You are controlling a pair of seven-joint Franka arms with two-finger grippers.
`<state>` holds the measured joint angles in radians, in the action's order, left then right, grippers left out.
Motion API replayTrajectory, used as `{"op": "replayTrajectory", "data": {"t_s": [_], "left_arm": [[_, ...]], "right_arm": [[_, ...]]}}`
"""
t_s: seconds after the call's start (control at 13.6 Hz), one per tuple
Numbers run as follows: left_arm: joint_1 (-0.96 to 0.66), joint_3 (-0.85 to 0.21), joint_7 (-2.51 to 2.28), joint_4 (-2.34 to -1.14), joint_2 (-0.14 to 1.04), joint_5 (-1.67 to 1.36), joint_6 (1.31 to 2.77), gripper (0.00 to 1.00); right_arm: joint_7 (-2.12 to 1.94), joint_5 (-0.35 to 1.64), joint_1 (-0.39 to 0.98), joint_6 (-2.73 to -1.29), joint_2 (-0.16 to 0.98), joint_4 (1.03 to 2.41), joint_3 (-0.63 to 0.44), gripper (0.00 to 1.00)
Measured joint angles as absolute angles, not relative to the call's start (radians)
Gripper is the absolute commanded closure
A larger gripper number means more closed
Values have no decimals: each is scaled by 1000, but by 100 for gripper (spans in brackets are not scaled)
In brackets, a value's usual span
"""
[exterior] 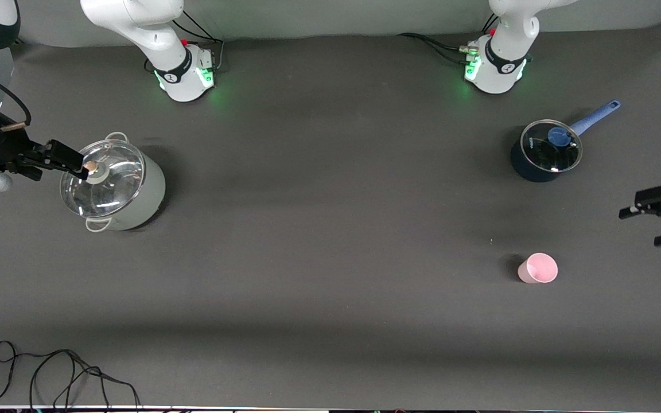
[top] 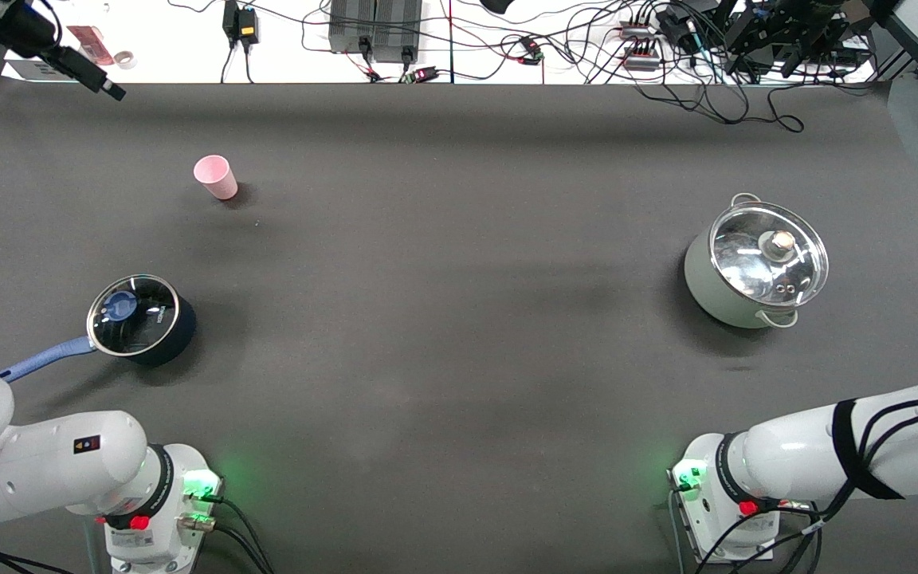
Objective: Transfer pink cup from left to right arm
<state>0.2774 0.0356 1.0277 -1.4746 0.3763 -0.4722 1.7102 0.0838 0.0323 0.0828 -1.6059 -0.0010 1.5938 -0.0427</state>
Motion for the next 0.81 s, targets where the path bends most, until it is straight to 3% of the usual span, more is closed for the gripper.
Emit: {"op": "replayTrajectory", "data": {"t_s": [0.51, 0.81], "left_arm": [[445, 36, 1710, -1473, 662, -797, 1736, 0], [513, 35, 2101, -1533, 785, -960, 1735, 0]], "right_arm": [[84, 32, 83, -1606, 7, 1575, -43, 0], [84, 32, 83, -1606, 12, 1575, -43, 0]]}}
